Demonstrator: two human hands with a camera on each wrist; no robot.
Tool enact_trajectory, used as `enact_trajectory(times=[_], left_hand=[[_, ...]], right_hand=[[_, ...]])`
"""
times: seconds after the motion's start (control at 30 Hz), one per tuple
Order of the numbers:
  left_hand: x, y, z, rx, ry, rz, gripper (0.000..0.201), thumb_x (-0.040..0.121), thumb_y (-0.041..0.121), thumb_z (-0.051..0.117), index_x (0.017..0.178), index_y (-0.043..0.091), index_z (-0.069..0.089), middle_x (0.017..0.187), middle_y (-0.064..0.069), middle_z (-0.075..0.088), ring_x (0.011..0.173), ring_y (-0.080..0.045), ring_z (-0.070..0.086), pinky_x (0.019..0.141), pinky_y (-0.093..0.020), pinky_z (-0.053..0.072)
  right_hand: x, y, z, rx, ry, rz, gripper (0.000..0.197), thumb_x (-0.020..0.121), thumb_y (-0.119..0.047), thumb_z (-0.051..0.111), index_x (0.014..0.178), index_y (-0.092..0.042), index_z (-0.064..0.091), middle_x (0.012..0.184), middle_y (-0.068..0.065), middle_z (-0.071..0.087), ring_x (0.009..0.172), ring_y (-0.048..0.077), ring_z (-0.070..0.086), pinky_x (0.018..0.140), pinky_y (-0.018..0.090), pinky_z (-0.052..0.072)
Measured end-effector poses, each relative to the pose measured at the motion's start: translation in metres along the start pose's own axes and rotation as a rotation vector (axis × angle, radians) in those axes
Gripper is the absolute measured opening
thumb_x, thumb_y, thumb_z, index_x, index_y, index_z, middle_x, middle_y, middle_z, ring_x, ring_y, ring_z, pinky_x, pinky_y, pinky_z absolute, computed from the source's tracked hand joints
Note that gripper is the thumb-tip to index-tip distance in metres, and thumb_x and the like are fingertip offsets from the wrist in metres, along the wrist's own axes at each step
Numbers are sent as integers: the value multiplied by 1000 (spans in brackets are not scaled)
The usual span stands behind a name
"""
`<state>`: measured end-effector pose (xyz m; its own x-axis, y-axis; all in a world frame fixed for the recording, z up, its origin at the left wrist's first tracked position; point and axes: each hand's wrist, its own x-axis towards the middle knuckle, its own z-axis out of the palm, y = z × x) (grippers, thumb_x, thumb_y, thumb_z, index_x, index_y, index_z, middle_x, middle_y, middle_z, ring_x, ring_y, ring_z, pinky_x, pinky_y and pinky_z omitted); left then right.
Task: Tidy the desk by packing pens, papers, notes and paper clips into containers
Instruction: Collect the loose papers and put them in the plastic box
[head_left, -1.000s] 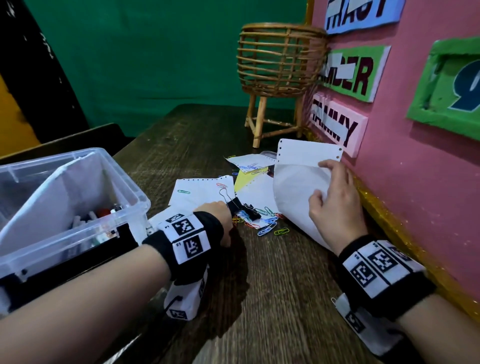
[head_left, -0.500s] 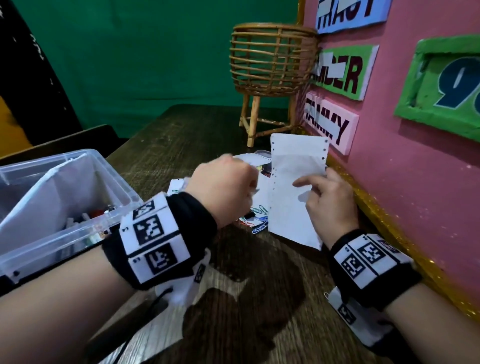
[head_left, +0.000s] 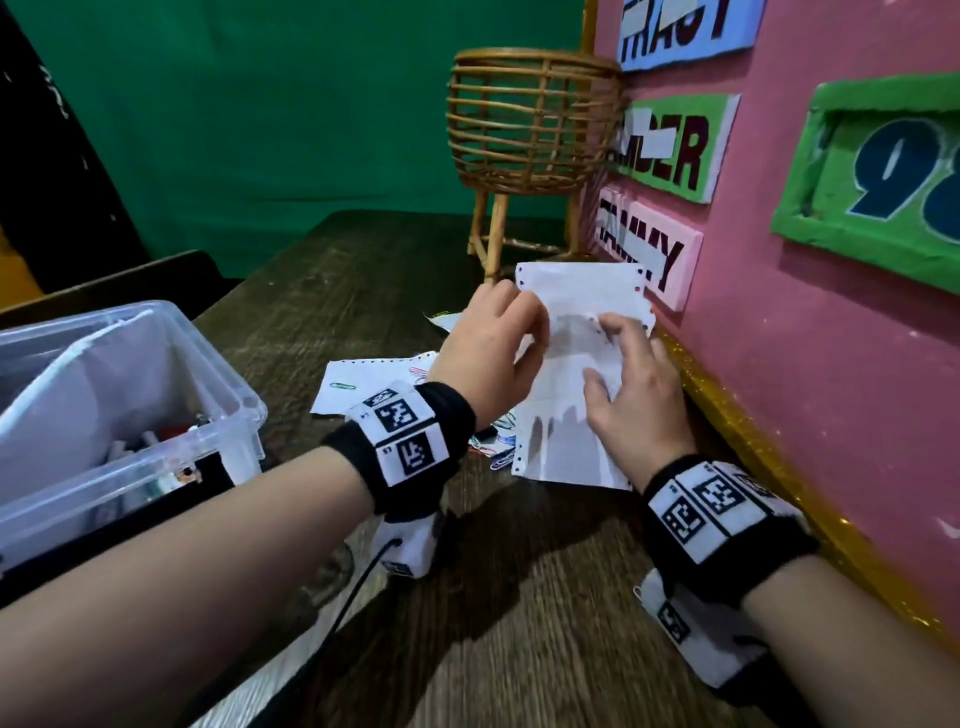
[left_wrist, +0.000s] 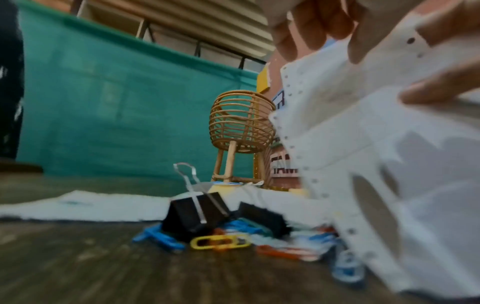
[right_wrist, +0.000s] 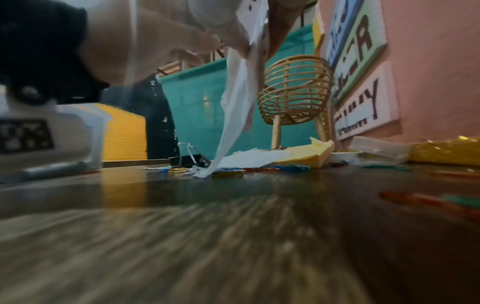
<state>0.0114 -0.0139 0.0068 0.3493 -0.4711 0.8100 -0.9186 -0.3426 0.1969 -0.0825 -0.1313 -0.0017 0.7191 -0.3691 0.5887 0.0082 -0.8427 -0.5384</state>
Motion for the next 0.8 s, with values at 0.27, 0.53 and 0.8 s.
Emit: enact_trajectory(times=[0.27, 0.53, 0.8], left_hand=[[-7, -31, 28, 348, -907, -387, 49, 89, 49, 50, 121, 13, 47, 128, -11, 47, 123, -28, 41, 96, -39, 39], [6, -40, 44, 408, -907, -625, 75, 87, 58, 48, 138, 6, 32, 141, -16, 40, 131, -32, 37, 104, -37, 34], [8, -46, 44, 403, -915, -748, 90, 67, 62, 70, 128, 2, 42, 115, -13, 56, 107, -28, 55, 85, -34, 46]], right_hand=[[16, 13, 10, -64, 24, 113, 50, 80, 15, 48, 110, -18, 69, 122, 13, 48, 106, 30, 56, 93, 32, 48], [18, 6, 2, -302, -89, 212, 49, 86, 3, 42, 131, -12, 51, 135, 10, 45, 111, 33, 53, 90, 38, 45], [20, 11, 13, -299, -53, 297, 62, 83, -7, 49, 141, -10, 29, 139, 17, 38, 116, 38, 49, 102, 49, 38]])
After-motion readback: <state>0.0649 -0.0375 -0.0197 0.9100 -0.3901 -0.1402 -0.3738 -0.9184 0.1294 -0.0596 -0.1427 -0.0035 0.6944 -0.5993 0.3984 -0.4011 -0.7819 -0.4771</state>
